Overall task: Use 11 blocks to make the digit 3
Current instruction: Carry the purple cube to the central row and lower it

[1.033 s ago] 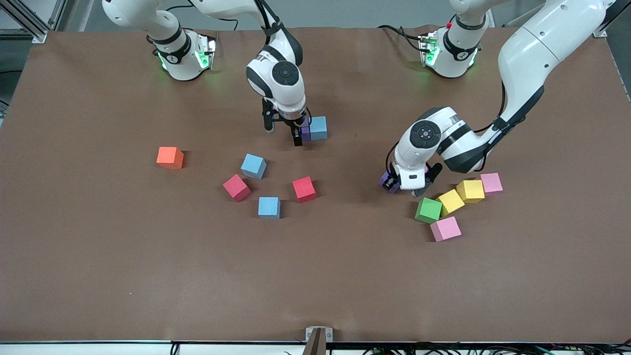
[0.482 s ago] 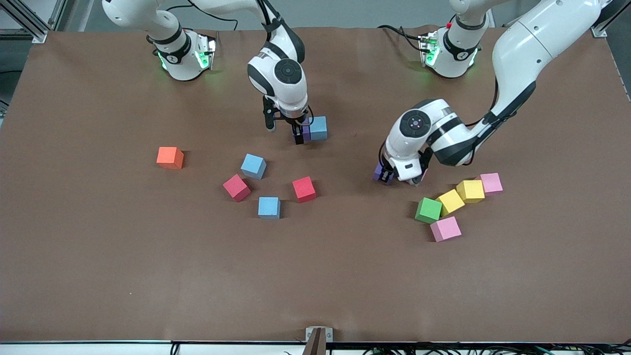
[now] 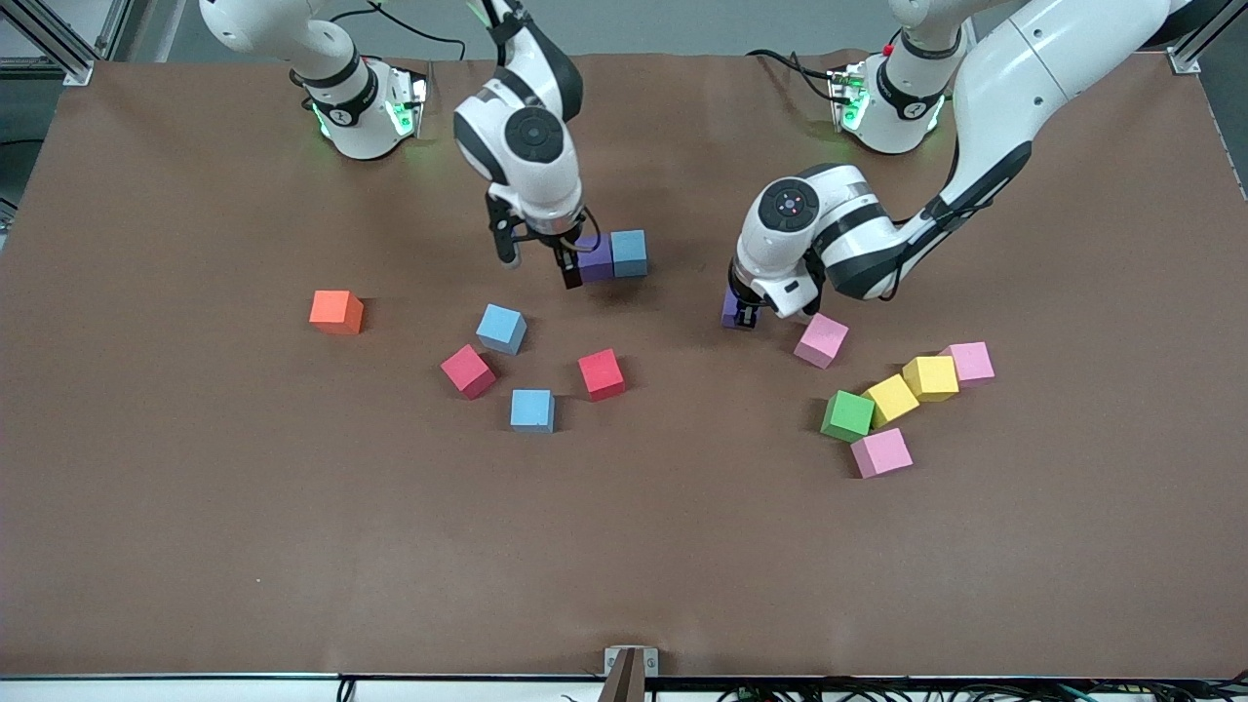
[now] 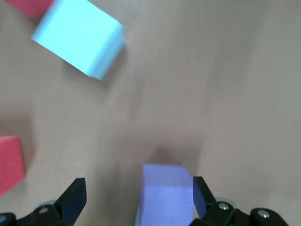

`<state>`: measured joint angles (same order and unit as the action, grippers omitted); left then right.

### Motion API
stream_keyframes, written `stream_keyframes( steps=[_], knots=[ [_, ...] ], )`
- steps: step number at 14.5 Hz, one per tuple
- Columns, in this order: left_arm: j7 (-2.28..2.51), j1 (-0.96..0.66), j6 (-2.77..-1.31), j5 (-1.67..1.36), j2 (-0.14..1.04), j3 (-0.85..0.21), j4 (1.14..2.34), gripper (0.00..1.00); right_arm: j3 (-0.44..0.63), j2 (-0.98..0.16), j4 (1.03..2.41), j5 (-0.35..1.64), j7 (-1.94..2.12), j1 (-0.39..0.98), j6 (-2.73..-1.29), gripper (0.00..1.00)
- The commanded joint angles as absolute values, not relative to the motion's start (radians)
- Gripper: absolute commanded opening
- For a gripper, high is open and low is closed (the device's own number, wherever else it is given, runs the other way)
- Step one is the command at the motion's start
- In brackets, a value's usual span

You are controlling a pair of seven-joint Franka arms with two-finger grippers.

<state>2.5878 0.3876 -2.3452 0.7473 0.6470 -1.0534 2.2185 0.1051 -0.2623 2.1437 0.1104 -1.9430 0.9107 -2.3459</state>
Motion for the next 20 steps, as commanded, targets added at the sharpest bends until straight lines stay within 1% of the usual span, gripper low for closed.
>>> stream_keyframes(
  steps=[1, 5, 8, 11, 13, 18, 20],
  knots=[
    [2.725, 0.388, -2.347, 0.761, 0.604, -1.094, 2.258, 0.43, 0.098, -0.244, 2.169, 0.095, -1.607, 0.847, -2.323, 1.00],
    [2.908, 0.301, -2.350, 0.758, 0.615, -1.097, 2.243, 0.43, 0.101, -0.255, 2.169, 0.095, -1.130, 0.741, -2.324, 1.00],
    [2.916, 0.250, -2.356, 0.742, 0.629, -1.092, 2.218, 0.43, 0.101, -0.256, 2.174, 0.095, -0.950, 0.709, -2.345, 1.00],
    [2.951, 0.204, -2.358, 0.742, 0.647, -1.085, 2.200, 0.43, 0.101, -0.265, 2.190, 0.095, -0.897, 0.693, -2.426, 1.00],
    [2.979, 0.145, -2.358, 0.742, 0.653, -1.045, 2.180, 0.43, 0.101, -0.287, 2.203, 0.095, -0.887, 0.692, -2.491, 1.00],
    [3.000, -0.027, -2.393, 0.671, 0.653, -0.922, 2.122, 0.43, 0.103, -0.325, 2.209, 0.095, -0.816, 0.667, -2.523, 1.00],
    [3.000, -0.067, -2.396, 0.643, 0.653, -0.898, 2.114, 0.43, 0.103, -0.334, 2.236, 0.095, -0.813, 0.660, -2.586, 1.00]
  ],
)
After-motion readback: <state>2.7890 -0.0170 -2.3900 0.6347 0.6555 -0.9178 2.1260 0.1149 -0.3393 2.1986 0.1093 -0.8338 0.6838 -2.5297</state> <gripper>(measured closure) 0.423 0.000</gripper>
